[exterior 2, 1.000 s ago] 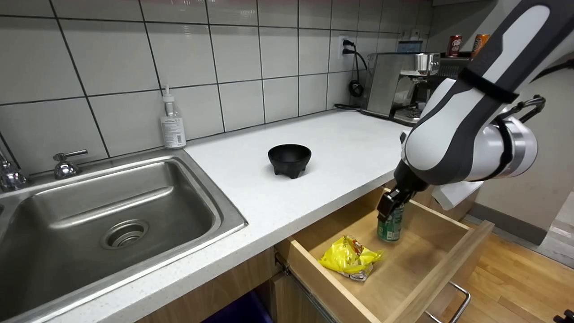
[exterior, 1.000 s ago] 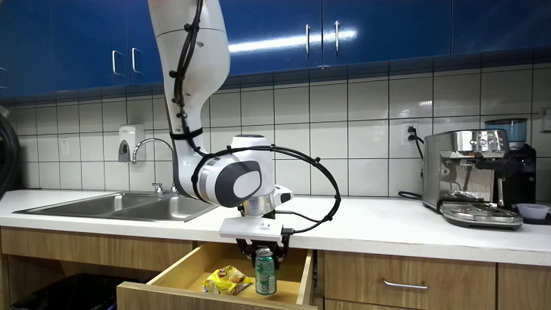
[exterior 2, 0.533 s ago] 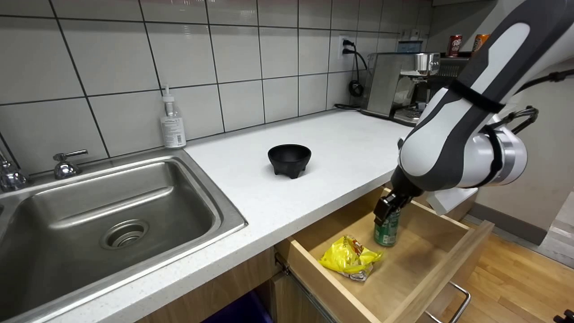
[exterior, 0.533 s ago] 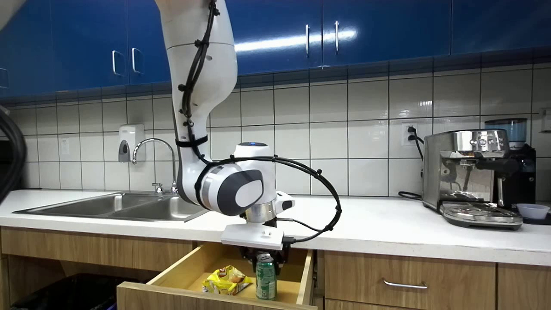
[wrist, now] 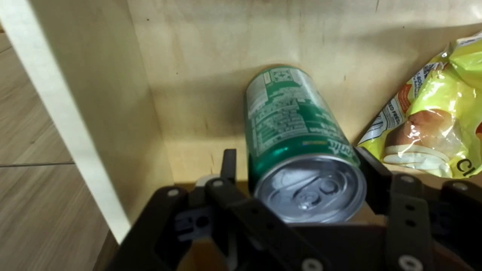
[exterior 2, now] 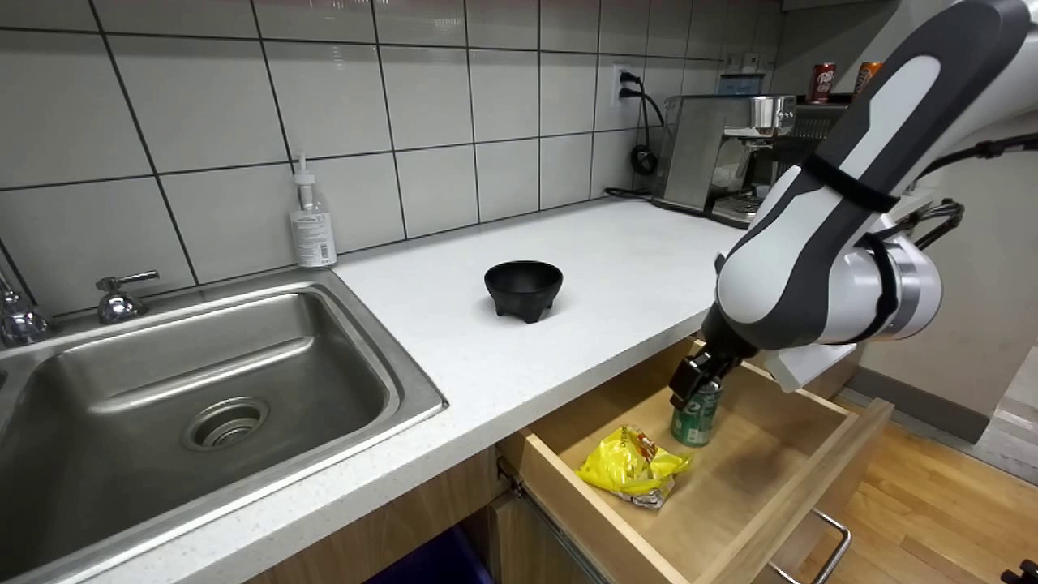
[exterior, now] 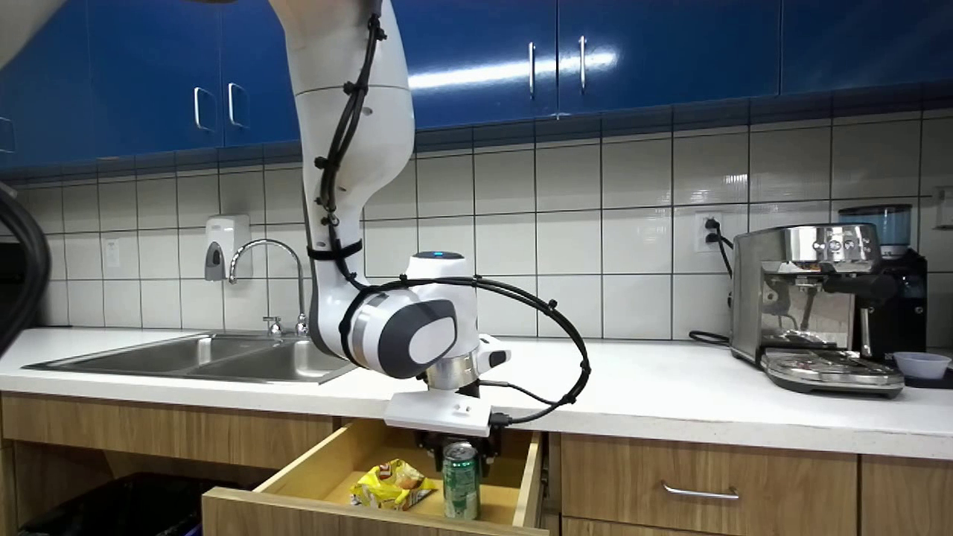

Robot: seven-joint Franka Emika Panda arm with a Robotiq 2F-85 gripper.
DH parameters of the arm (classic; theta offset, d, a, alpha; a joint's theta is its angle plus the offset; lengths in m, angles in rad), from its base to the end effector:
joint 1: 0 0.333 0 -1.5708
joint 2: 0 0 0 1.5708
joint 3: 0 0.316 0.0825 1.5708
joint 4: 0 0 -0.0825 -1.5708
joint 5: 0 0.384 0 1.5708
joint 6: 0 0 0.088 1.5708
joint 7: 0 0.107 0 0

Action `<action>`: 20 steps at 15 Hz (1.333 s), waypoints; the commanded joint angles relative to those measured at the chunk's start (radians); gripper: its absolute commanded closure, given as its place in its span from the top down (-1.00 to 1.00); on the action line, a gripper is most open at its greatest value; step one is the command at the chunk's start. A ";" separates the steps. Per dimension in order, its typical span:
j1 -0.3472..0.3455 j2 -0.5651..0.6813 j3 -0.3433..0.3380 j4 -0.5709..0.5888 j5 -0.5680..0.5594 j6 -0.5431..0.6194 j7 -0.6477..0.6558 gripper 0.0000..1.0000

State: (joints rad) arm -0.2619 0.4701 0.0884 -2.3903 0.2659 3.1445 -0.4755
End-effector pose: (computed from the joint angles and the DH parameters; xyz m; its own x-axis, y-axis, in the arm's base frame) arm 0.5028 -0.1093 0.1524 0.9587 0.0228 0.2835 0.0178 -0.9996 0.0202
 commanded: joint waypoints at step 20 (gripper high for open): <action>-0.068 -0.268 0.104 -0.171 0.008 -0.010 -0.040 1.00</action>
State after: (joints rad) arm -0.2893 0.3000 0.1479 -2.4809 0.2626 3.1446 -0.4872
